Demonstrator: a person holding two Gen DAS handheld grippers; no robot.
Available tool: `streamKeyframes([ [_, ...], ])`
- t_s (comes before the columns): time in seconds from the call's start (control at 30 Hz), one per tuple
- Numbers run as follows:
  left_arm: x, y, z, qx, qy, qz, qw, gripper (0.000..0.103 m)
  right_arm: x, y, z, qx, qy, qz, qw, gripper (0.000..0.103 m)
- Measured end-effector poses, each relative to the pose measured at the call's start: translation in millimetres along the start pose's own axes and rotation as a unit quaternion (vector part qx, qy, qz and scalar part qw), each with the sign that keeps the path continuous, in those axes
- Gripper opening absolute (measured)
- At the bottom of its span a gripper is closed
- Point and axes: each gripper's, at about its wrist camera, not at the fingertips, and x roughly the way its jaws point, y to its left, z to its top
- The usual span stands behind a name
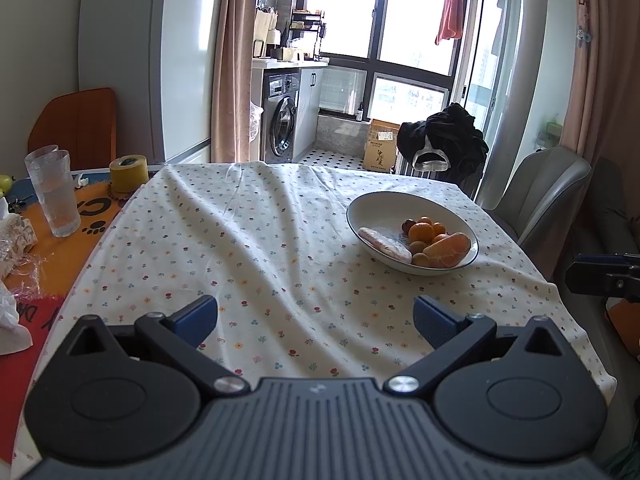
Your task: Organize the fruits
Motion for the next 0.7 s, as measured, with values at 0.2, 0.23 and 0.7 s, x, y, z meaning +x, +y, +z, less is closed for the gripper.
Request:
streamKeyframes([
  [0.2, 0.0, -1.5, 0.5, 0.003, 0.000, -0.001, 1.0000, 0.103, -0.3, -0.8, 0.4, 0.000, 0.000, 0.001, 1.000, 0.103],
  [0.23, 0.0, -1.4, 0.7, 0.003, 0.000, -0.001, 1.0000, 0.103, -0.3, -0.7, 0.3, 0.000, 0.000, 0.001, 1.000, 0.103],
  [0.7, 5.7, -0.8, -2.6, 0.002, -0.001, -0.003, 1.0000, 0.103, 0.8, 2.5, 0.0, -0.005, 0.001, 0.000, 1.000, 0.103],
])
